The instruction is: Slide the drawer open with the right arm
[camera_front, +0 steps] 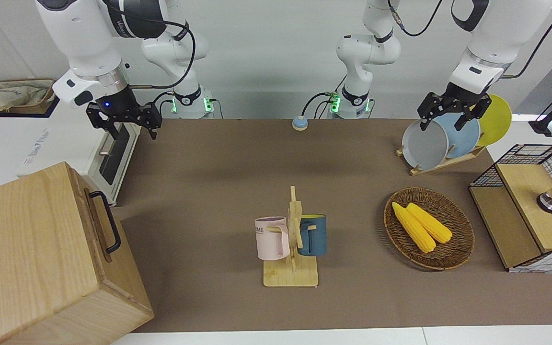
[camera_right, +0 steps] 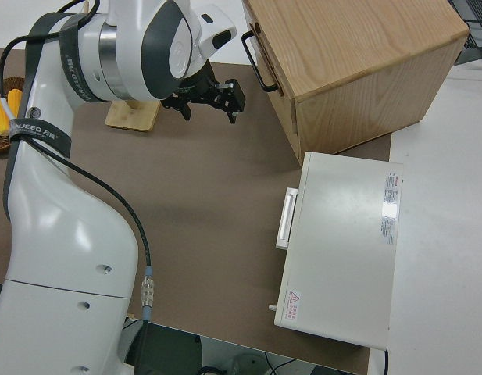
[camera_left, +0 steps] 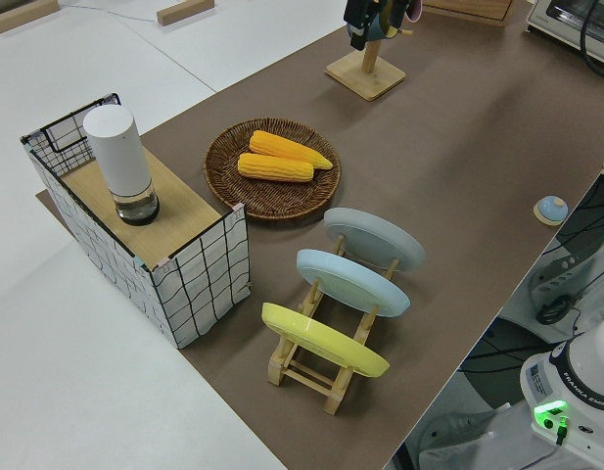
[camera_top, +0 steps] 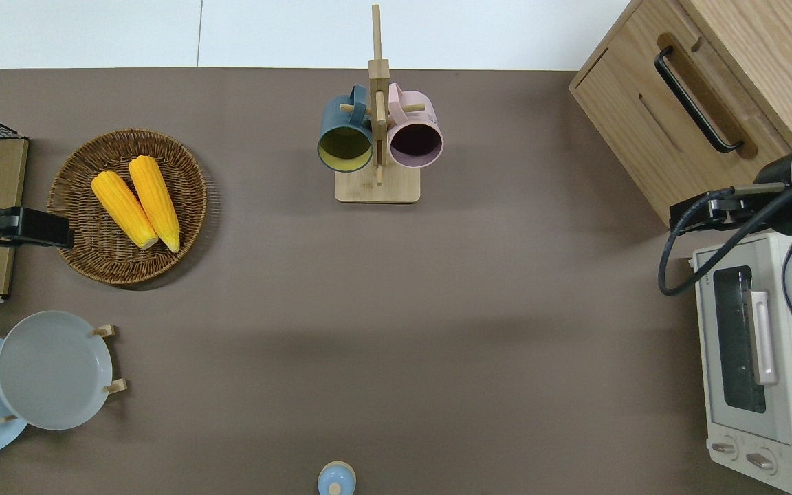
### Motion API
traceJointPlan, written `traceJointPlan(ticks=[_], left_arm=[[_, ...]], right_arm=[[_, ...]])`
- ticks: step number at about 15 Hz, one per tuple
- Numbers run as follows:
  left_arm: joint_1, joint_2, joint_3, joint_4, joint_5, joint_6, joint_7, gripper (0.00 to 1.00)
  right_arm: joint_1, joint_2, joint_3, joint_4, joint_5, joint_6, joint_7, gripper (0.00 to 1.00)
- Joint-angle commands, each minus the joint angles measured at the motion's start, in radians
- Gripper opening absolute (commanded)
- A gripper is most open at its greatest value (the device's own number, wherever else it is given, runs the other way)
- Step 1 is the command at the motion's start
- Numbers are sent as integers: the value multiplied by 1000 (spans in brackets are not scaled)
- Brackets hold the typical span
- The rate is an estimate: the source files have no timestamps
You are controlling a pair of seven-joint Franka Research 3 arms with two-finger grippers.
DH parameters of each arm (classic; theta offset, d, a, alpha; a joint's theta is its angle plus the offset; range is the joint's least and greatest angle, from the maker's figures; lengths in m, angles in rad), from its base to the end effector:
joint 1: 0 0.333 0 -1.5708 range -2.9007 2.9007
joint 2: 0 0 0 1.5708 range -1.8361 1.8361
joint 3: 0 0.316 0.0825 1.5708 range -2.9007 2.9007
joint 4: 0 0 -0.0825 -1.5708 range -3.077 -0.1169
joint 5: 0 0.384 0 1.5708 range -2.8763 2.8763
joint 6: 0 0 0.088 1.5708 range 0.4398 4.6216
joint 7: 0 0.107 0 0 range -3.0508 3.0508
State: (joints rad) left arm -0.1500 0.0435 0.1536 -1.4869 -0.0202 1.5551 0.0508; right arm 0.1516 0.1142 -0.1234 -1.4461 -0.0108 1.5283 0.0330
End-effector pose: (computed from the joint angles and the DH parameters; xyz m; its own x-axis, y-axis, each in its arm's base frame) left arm 0.5670 -0.0023 0.6386 0.9985 -0.0478 0.0259 -0.0481 -0.9988 0.0122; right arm 0.5850 0.0197 0.6148 0.9995 -0.0049 -0.0303 -0.0041 -0.9997 0.0258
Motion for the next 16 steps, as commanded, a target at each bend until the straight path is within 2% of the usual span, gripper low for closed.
traceJointPlan(ticks=[1, 12, 16], left_arm=[[-17, 13, 17, 20, 12, 0, 8, 998], [-17, 13, 17, 20, 12, 0, 8, 998], [-17, 13, 17, 20, 12, 0, 8, 995]], right_arm=[[-9, 22, 4, 21, 17, 24, -7, 987], [-7, 19, 1, 21, 12, 18, -8, 987], [2, 21, 10, 21, -93, 18, -7, 985]])
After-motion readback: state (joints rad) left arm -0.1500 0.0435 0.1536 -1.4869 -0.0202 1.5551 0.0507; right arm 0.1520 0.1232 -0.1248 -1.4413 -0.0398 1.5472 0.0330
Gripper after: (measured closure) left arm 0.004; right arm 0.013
